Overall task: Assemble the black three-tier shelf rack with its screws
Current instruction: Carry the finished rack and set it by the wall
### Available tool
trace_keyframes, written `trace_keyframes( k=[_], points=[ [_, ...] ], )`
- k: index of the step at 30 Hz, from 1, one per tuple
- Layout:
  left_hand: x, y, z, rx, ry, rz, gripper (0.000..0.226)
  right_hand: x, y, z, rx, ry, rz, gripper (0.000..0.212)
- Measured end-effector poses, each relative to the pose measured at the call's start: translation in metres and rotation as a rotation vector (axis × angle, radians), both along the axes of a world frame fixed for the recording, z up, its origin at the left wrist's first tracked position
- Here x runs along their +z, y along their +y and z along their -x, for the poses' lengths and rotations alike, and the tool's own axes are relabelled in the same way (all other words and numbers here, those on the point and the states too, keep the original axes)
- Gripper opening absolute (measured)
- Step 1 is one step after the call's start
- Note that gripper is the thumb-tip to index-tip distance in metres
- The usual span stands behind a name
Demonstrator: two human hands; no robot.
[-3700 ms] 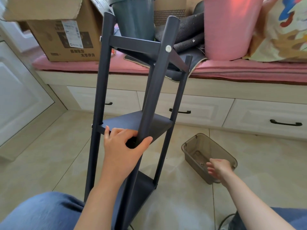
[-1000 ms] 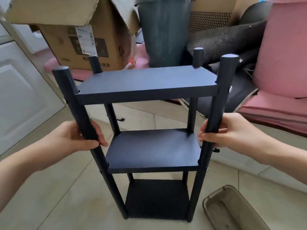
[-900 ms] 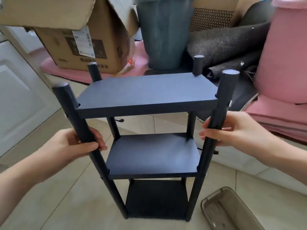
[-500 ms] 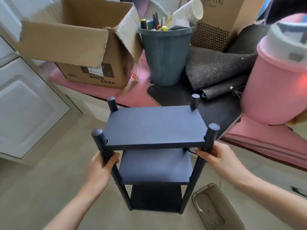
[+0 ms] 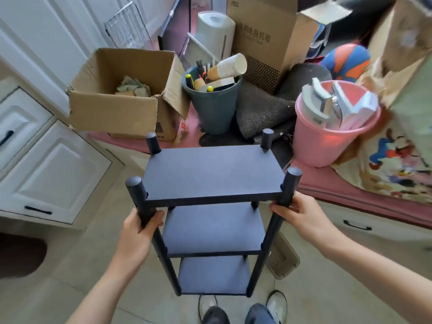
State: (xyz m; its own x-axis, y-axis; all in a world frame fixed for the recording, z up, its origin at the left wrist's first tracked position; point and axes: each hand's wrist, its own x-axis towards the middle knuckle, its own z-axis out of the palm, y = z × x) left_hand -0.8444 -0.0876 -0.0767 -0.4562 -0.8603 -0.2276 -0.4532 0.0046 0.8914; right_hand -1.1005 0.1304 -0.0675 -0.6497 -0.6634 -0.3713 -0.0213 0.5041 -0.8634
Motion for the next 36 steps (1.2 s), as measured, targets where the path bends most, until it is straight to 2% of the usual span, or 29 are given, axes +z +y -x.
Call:
trace_keyframes(
  k=[6,10,14,23,34,36],
  points=[
    [0.061,0.029,-0.005,0.008,0.050,-0.019,0.012,0.071,0.045,-0.024,-0.123,-0.015,0.100,0.024],
    [0.086,0.053,0.005,0.061,0.114,-0.054,0.025,0.102,0.073,-0.048,-0.300,-0.046,0.161,0.030],
    [0.107,0.079,0.025,0.056,0.156,-0.125,0.027,0.127,0.110,-0.066,-0.482,-0.065,0.221,0.033],
    [0.133,0.154,0.107,-0.228,0.210,-0.161,0.020,0.163,0.223,-0.069,-0.808,-0.008,0.258,0.018],
    [0.162,0.313,0.231,-0.549,0.291,-0.185,0.015,0.174,0.399,-0.031,-1.120,-0.033,0.321,0.010],
    [0.166,0.346,0.251,-0.579,0.324,-0.202,0.031,0.175,0.430,-0.024,-1.162,-0.034,0.342,0.013]
  ],
)
